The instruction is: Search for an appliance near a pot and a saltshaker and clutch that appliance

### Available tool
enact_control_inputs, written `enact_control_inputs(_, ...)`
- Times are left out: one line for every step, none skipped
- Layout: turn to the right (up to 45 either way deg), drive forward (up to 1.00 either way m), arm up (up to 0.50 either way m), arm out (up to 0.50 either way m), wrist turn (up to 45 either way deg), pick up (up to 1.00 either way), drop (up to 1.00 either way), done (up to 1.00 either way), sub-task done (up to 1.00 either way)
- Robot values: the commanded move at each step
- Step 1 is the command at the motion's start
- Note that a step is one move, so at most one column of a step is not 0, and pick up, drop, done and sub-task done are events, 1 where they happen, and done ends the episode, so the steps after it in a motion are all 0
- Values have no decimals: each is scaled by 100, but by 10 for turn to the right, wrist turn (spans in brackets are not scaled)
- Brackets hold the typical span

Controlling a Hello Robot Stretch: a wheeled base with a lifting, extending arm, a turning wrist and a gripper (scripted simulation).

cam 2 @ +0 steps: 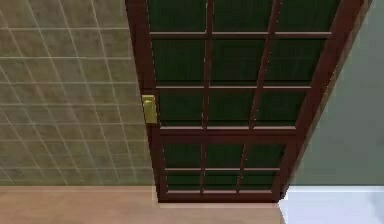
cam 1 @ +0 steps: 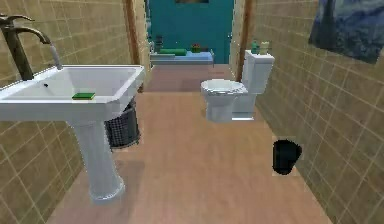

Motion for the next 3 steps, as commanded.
enact_control_inputs(-450, 0, 0, 0, 0, 0, 0, 0, 0)
enact_control_inputs(-450, 0, 0, 0, 0, 0, 0, 0, 0)
enact_control_inputs(-450, 0, 0, 0, 0, 0, 0, 0, 0)
